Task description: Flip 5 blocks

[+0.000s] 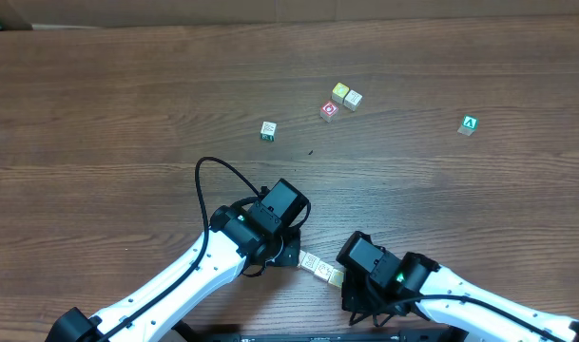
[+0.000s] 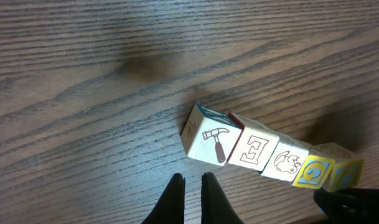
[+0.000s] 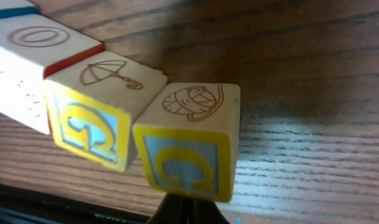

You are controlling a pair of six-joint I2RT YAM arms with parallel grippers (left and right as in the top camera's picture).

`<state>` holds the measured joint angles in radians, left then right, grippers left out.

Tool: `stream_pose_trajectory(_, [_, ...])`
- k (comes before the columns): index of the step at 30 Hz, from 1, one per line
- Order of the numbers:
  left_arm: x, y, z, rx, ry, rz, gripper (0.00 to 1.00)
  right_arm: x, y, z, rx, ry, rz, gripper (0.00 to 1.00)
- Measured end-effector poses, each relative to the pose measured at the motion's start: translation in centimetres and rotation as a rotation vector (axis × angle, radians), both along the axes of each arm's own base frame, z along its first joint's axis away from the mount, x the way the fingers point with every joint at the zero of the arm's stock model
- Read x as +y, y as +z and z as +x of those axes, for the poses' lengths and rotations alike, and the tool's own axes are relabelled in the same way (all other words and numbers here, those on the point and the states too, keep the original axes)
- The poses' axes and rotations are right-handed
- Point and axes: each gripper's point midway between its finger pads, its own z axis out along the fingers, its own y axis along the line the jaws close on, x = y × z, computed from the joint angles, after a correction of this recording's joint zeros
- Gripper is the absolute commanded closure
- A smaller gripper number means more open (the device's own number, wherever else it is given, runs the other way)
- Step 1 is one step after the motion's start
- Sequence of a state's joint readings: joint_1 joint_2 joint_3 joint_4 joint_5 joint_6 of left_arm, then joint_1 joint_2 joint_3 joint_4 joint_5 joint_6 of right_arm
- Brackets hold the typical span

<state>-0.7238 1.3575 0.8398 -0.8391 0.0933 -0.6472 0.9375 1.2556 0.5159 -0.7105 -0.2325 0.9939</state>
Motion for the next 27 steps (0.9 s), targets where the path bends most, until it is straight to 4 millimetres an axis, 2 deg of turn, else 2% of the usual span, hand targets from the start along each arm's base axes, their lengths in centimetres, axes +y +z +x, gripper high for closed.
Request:
stream_pose_trajectory(14, [0.0, 0.0, 0.0, 0.000, 0.000, -0.001, 0.96, -0.5, 0.1, -0.5, 0.022, 0.029, -0.028, 0.96])
stream_pose_trajectory(22, [0.0, 0.0, 0.0, -0.001, 0.000, -0.001, 0.96, -0.4, 4.5, 0.6, -0.064, 0.035, 0.002, 0.96])
stream_pose_trajectory(27, [0.0, 0.0, 0.0, -0.001, 0.000, -0.001, 0.96, -2.5, 4.3, 0.1, -0.036, -0.057, -0.095, 0.96])
